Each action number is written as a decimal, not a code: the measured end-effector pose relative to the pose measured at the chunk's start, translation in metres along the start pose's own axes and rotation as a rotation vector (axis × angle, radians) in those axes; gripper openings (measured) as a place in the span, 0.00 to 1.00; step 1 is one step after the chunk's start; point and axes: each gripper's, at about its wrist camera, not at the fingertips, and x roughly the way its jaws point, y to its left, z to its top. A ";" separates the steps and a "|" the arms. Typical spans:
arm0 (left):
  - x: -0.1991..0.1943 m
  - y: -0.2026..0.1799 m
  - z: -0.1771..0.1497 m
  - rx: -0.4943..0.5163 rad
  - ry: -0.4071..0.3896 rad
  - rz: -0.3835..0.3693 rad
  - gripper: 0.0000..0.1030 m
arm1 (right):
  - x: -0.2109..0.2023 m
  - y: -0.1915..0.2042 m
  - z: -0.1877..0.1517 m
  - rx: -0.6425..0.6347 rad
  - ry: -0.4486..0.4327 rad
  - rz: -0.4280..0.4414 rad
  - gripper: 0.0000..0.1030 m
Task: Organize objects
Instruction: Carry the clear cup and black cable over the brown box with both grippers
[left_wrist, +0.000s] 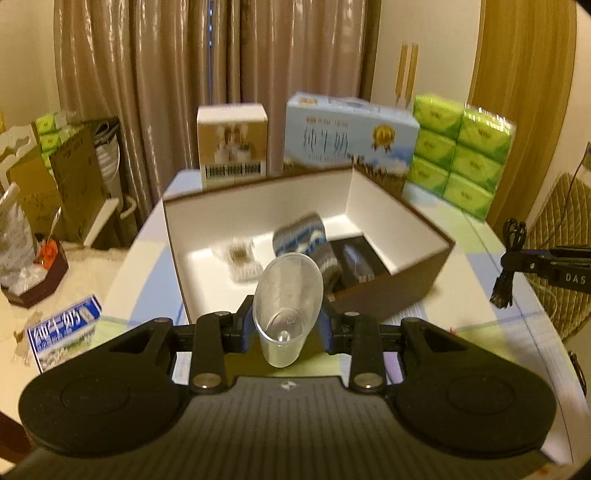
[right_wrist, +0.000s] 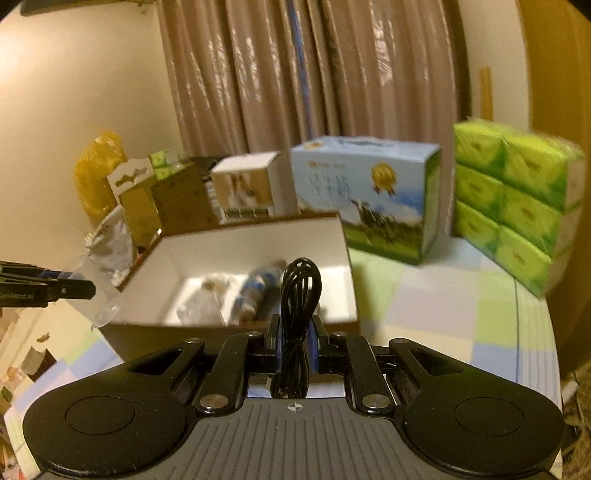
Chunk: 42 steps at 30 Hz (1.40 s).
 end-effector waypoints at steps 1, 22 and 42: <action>0.000 0.002 0.006 0.002 -0.012 0.004 0.28 | 0.004 0.001 0.005 -0.008 -0.006 0.001 0.10; 0.074 0.039 0.045 -0.041 0.006 0.069 0.28 | 0.119 -0.012 0.035 -0.071 0.099 -0.080 0.10; 0.113 0.047 0.045 -0.059 0.071 0.059 0.28 | 0.163 -0.018 0.030 -0.058 0.223 -0.134 0.43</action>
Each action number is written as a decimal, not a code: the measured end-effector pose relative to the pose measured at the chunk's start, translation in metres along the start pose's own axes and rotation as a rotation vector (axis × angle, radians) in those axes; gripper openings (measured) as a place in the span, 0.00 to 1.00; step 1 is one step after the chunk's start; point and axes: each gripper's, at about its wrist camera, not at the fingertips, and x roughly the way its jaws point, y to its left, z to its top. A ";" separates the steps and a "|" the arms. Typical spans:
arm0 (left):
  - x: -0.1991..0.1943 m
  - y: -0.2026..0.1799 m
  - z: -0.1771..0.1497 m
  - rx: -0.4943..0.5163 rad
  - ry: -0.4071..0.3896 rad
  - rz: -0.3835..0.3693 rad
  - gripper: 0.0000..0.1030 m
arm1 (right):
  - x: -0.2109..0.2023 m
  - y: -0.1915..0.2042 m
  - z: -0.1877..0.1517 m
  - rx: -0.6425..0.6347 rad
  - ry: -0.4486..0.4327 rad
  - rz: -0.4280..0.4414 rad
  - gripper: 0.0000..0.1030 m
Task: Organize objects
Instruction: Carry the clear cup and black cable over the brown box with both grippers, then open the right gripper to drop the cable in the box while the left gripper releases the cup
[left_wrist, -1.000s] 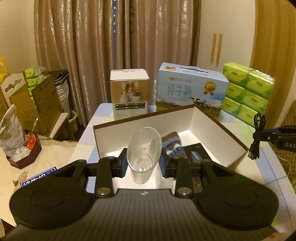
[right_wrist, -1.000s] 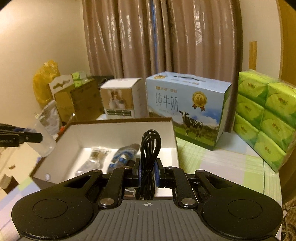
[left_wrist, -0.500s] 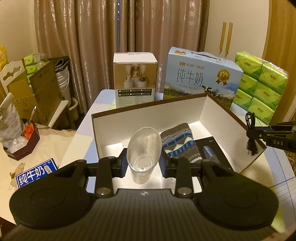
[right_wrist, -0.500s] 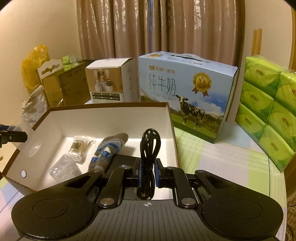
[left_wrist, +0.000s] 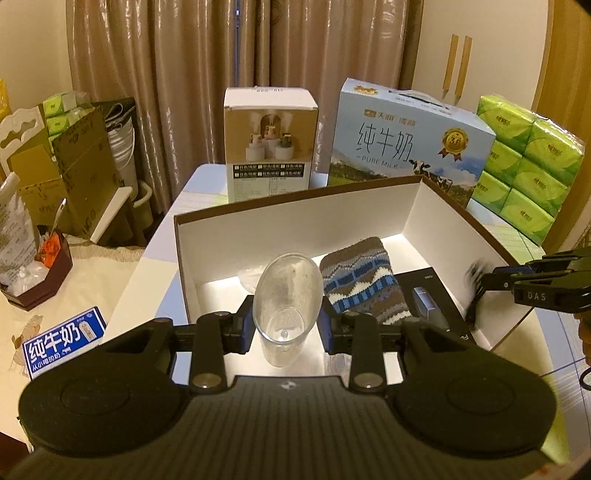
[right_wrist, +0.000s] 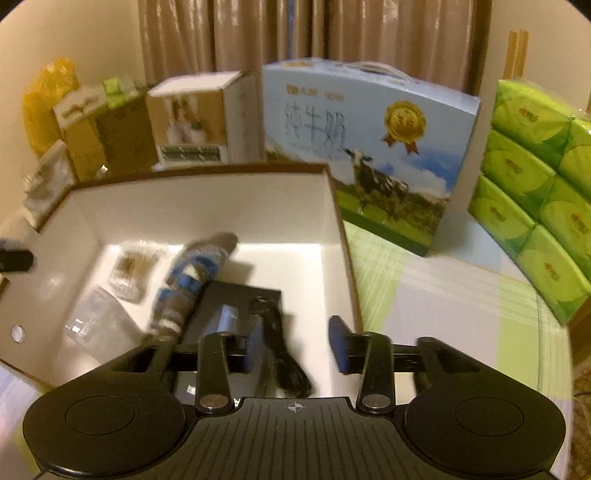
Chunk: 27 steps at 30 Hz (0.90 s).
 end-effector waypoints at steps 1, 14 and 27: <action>0.001 0.000 0.000 -0.002 0.004 0.001 0.28 | -0.001 0.000 0.001 0.008 -0.003 -0.001 0.45; 0.025 0.001 0.006 -0.004 0.070 0.029 0.52 | -0.016 -0.001 -0.004 0.038 -0.017 0.023 0.62; 0.012 0.006 0.008 -0.016 0.082 0.027 0.72 | -0.043 0.006 -0.010 0.031 -0.072 0.053 0.85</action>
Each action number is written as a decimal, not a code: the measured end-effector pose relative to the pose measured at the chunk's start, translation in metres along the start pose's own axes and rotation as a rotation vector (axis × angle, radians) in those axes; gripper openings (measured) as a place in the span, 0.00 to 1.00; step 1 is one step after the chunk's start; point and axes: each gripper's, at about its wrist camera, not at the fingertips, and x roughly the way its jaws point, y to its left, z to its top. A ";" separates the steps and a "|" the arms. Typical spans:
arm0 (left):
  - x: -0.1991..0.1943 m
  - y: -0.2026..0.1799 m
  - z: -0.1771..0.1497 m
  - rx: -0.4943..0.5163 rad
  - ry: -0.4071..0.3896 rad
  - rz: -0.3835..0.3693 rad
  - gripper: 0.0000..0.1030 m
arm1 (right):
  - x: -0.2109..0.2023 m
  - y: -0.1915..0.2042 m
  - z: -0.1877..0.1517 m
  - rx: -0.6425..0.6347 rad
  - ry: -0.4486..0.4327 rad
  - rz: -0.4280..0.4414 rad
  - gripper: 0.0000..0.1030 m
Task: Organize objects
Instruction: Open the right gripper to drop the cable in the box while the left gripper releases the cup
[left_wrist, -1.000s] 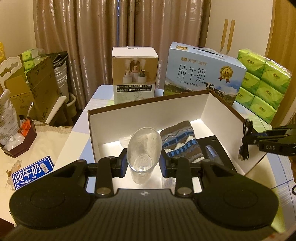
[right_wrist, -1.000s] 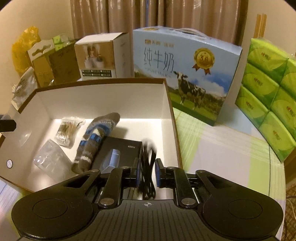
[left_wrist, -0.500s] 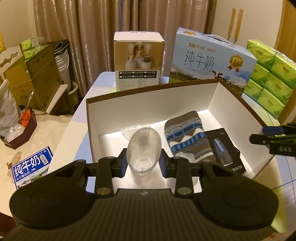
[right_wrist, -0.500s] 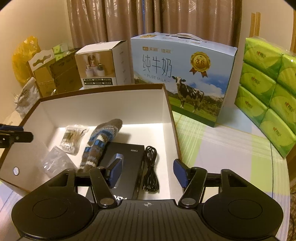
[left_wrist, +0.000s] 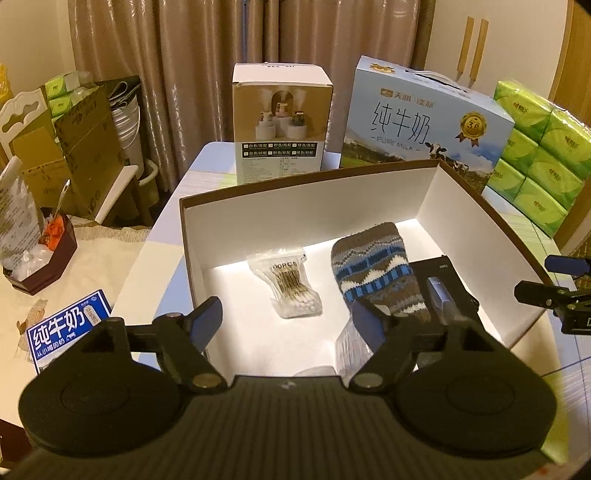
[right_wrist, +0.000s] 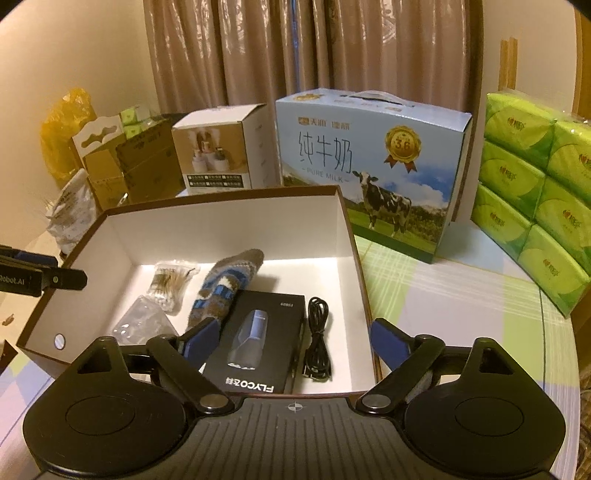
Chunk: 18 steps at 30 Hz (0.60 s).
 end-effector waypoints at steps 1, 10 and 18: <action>-0.002 0.000 -0.001 -0.002 0.002 0.001 0.72 | -0.002 0.000 0.000 0.001 -0.002 0.000 0.86; -0.024 -0.001 -0.011 -0.032 0.019 -0.007 0.74 | -0.023 0.000 -0.006 0.021 -0.024 0.009 0.88; -0.050 -0.003 -0.024 -0.066 0.023 -0.005 0.75 | -0.051 0.003 -0.017 0.051 -0.045 0.028 0.90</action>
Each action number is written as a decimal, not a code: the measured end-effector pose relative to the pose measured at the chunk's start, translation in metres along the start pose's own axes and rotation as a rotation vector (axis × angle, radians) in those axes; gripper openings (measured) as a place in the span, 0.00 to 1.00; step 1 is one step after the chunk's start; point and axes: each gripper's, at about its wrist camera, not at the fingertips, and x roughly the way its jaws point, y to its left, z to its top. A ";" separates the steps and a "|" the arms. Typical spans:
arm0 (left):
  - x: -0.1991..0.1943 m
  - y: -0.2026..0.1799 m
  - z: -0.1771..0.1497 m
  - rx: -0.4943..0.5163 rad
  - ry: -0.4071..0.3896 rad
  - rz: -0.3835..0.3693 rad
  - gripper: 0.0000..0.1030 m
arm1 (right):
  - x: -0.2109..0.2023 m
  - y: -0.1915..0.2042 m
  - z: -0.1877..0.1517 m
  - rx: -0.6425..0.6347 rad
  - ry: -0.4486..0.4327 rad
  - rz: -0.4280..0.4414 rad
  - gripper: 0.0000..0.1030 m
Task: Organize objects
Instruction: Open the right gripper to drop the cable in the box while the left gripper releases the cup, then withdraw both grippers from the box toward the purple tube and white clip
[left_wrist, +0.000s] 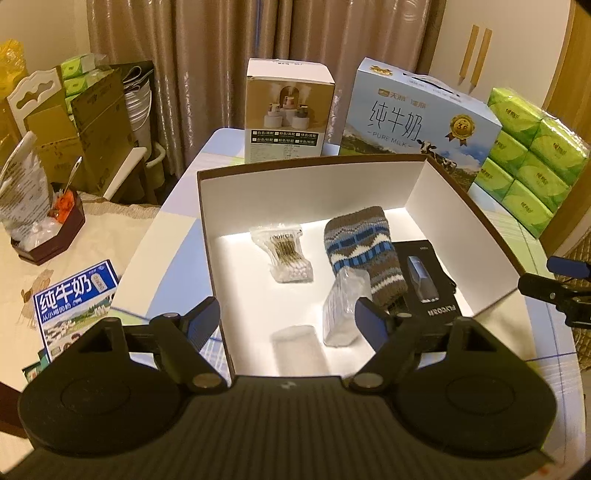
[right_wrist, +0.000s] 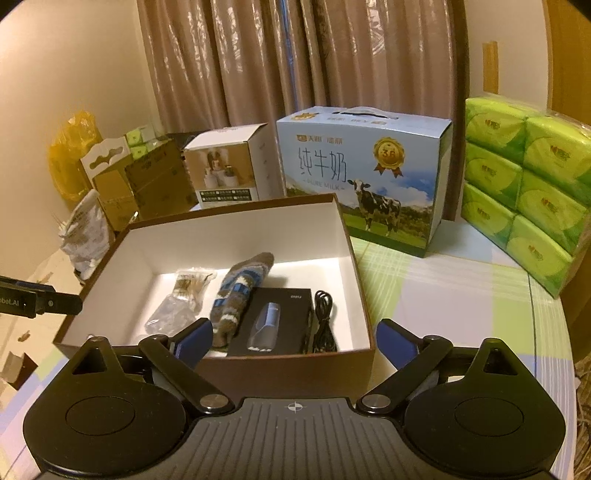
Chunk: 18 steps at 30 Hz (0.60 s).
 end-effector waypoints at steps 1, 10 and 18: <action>-0.003 0.000 -0.002 -0.002 0.000 -0.001 0.75 | -0.004 0.001 -0.002 0.003 -0.003 0.002 0.91; -0.034 -0.004 -0.024 -0.022 0.000 -0.009 0.75 | -0.037 0.005 -0.019 0.055 -0.019 0.020 0.92; -0.054 -0.010 -0.050 -0.029 0.021 -0.020 0.75 | -0.065 0.008 -0.038 0.084 -0.011 0.019 0.93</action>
